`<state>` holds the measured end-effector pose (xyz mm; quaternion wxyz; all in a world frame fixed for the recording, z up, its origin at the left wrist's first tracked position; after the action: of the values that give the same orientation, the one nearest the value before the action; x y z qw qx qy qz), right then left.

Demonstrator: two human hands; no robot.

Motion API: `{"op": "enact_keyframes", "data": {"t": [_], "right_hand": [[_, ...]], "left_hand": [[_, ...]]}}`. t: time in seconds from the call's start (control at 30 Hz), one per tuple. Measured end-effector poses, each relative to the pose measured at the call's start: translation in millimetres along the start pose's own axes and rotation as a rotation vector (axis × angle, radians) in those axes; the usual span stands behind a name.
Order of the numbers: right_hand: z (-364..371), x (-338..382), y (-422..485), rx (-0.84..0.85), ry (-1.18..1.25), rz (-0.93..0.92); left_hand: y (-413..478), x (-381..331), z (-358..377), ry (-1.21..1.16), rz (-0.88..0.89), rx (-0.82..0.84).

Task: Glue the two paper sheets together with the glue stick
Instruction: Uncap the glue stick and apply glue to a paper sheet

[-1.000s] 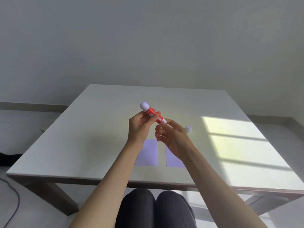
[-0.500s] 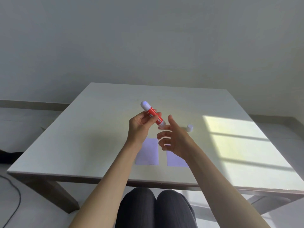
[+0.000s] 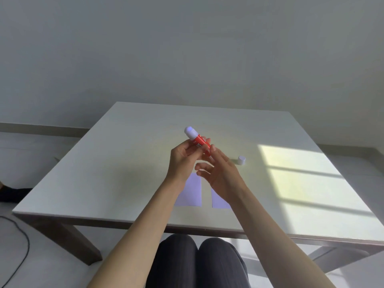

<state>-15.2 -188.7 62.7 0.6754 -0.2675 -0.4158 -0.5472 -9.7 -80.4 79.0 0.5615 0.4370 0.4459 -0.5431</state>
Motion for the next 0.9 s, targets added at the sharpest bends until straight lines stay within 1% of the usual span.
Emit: {"op": "enact_keyframes", "data": {"t": [0.07,0.13,0.2,0.27,0.3,0.33,0.4,0.47,0.53,0.63,0.8,0.9], "right_hand": [[1,3,2,-0.039,0.099,-0.072],[-7,6,5,-0.193,0.190,-0.062],[-22,13,7,-0.325,0.245,-0.052],[-35,20,7,-0.349,0.165,-0.069],[-39,22,7,-0.335,0.066,-0.083],[-39,21,7,-0.312,-0.072,-0.092],[-32,14,8,-0.257,-0.373,-0.108],[-21,3,9,-0.223,-0.594,-0.134],[-11,-8,12,-0.184,-0.764,-0.161],[-4,-19,16,-0.124,-0.893,-0.180],[0,-29,18,-0.092,-1.063,-0.184],[6,-31,12,-0.073,-1.209,-0.255]], "left_hand": [[1,1,2,0.144,0.029,0.045],[3,1,-8,0.368,0.053,0.097],[5,4,-33,0.658,0.046,0.183],[4,15,-64,0.964,0.010,0.302],[2,21,-77,1.051,-0.019,0.354],[1,27,-86,1.092,-0.043,0.389],[0,38,-92,1.149,-0.064,0.408],[0,47,-91,1.220,-0.066,0.410],[0,54,-92,1.271,-0.069,0.419],[2,62,-97,1.299,-0.066,0.417],[4,63,-97,1.303,-0.041,0.439],[6,66,-99,1.313,-0.050,0.431]]}}
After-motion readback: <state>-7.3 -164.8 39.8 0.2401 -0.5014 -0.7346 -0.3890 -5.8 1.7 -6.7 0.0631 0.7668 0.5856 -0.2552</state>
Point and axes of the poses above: each hand's wrist, its own y-axis towards the middle knuckle, its own z-axis out of the palm, x = y × z, the point moved 4 cm from there along y, towards the middle knuckle, and after that the axes turned 7 degrees about -z, right-handed, at the moved point
